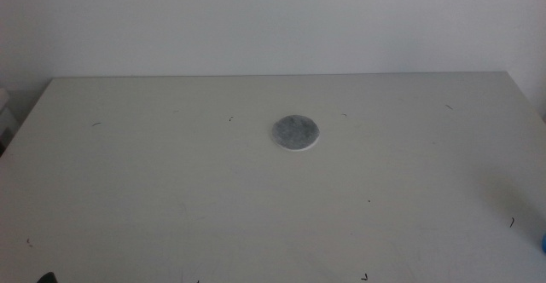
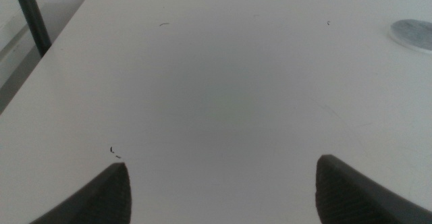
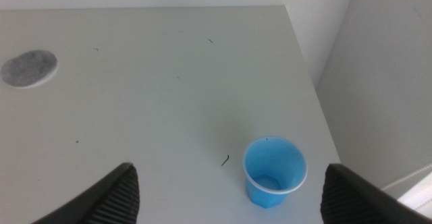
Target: Place an empty cup on a cup mat.
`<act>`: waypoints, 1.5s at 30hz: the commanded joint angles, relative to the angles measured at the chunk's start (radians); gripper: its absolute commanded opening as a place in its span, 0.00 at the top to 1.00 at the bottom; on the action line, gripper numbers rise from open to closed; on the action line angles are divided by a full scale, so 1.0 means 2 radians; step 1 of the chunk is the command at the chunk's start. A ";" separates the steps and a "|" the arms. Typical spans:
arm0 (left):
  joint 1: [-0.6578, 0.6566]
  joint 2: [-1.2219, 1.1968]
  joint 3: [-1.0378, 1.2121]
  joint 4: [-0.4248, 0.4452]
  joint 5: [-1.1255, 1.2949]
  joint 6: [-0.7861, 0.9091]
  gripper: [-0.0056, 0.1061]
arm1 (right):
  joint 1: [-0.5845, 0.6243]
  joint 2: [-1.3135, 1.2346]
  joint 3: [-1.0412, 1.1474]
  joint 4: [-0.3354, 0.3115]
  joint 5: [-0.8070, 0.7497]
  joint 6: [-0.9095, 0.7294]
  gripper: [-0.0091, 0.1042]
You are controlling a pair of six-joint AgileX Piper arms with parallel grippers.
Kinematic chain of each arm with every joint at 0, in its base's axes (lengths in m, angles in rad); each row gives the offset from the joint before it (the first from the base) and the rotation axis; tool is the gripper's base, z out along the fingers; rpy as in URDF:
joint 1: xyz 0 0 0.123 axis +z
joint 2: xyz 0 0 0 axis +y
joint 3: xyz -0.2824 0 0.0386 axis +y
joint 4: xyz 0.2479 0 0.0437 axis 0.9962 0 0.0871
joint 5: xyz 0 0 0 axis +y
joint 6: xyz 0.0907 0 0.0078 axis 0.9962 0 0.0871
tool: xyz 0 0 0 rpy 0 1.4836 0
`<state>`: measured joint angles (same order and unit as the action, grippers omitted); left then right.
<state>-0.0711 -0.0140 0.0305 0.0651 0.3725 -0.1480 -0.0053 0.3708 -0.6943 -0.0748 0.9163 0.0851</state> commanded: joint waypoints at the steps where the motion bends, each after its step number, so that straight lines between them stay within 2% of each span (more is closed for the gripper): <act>1: 0.001 -0.002 -0.003 0.000 -0.033 -0.005 0.01 | 0.002 0.032 -0.056 -0.015 0.015 -0.001 0.14; 5: 0.001 -0.002 -0.003 0.000 -0.033 -0.005 0.01 | 0.002 0.081 -0.125 -0.018 0.085 0.026 0.14; 8: 0.001 -0.002 -0.003 0.000 -0.033 -0.005 0.01 | 0.001 0.113 -0.168 -0.022 0.109 0.051 0.14; 17: 0.001 -0.002 -0.003 0.000 -0.033 -0.005 0.01 | 0.001 0.205 -0.246 -0.007 0.189 0.031 0.14; 20: 0.001 -0.002 -0.003 0.000 -0.033 -0.005 0.01 | 0.000 0.234 -0.257 -0.005 0.189 0.012 0.14; 26: 0.001 -0.002 -0.003 0.000 -0.033 -0.005 0.01 | -0.007 0.284 -0.266 -0.020 0.188 -0.004 0.14; 36: 0.001 -0.002 -0.003 0.000 -0.033 -0.005 0.01 | -0.115 0.351 -0.266 -0.020 0.167 -0.062 0.14; 45: 0.001 -0.002 -0.003 0.000 -0.033 -0.005 0.01 | -0.164 0.415 -0.265 -0.024 0.158 -0.061 0.14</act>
<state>-0.0711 -0.0140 0.0305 0.0651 0.3725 -0.1480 -0.3199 1.2015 -1.1930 -0.0987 1.2580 -0.0243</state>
